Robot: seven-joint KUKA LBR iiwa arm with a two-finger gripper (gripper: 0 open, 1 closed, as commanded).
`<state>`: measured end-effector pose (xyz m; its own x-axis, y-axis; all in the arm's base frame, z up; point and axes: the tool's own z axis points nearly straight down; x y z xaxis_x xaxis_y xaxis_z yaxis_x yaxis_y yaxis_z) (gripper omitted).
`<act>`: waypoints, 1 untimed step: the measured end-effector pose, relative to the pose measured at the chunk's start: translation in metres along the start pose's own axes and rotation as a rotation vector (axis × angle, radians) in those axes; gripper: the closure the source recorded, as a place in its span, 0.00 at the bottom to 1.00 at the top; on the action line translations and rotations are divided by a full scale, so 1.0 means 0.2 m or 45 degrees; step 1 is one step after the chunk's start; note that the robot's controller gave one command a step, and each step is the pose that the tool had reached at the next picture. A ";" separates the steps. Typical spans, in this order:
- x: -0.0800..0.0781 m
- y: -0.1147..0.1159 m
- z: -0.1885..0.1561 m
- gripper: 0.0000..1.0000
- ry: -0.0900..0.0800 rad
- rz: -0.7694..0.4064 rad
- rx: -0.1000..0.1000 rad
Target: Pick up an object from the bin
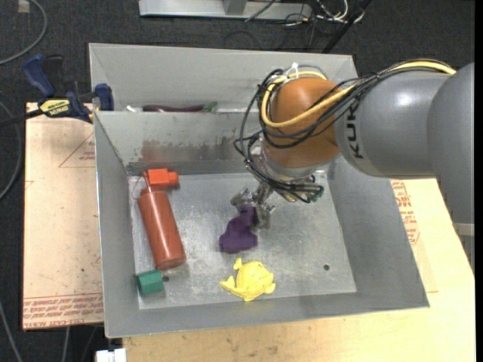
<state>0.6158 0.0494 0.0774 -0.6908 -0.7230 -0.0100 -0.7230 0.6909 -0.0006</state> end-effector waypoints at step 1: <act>0.00 0.00 -0.05 1.00 -0.004 0.001 0.002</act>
Offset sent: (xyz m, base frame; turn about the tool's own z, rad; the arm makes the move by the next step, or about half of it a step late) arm -0.0003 -0.0001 0.0413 0.0000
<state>0.6167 0.0496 0.0873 -0.6916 -0.7222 -0.0131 -0.7222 0.6916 -0.0025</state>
